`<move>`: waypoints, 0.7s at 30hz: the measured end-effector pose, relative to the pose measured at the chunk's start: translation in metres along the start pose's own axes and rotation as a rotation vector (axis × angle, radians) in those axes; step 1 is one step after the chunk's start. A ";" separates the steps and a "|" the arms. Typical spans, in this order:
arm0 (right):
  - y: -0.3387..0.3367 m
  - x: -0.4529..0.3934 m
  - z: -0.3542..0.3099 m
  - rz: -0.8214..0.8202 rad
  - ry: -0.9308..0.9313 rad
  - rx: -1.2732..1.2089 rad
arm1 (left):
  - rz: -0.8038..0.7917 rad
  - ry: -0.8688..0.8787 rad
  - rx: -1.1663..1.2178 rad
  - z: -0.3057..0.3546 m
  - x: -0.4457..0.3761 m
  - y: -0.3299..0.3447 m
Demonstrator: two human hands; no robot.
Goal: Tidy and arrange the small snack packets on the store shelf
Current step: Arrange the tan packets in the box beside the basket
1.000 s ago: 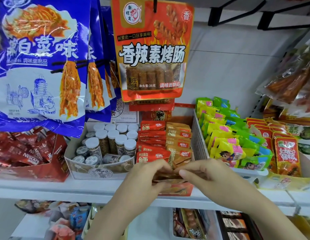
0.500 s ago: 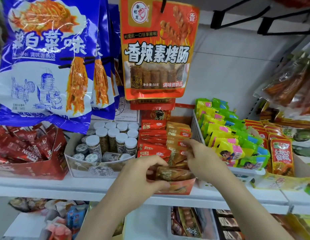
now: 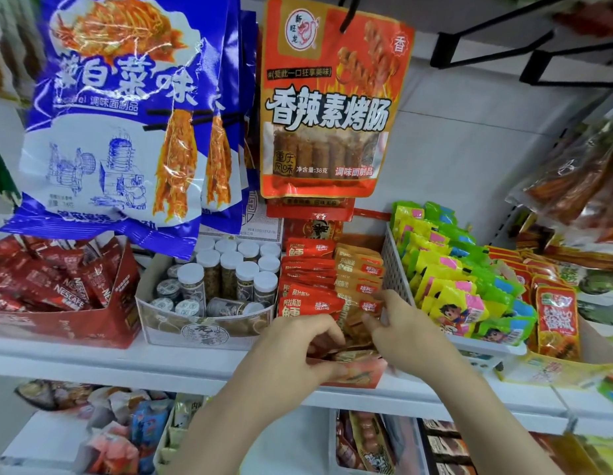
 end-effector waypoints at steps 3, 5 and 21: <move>0.003 0.001 0.002 0.022 -0.039 -0.119 | 0.031 0.023 0.052 0.006 0.001 -0.007; 0.005 0.011 0.005 0.051 -0.122 -0.218 | 0.061 0.037 0.145 0.011 -0.001 -0.012; -0.047 0.011 0.025 0.275 -0.283 -0.306 | -0.142 0.223 -0.919 0.031 -0.102 0.000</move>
Point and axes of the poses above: each hand's wrist, its own x-axis away from the middle knuckle, its own y-axis out of the palm, z = x × y, the point moved 1 cm from there along -x, towards the middle knuckle, and after that the axes turned 2 degrees about y, right-handed, at the moved point
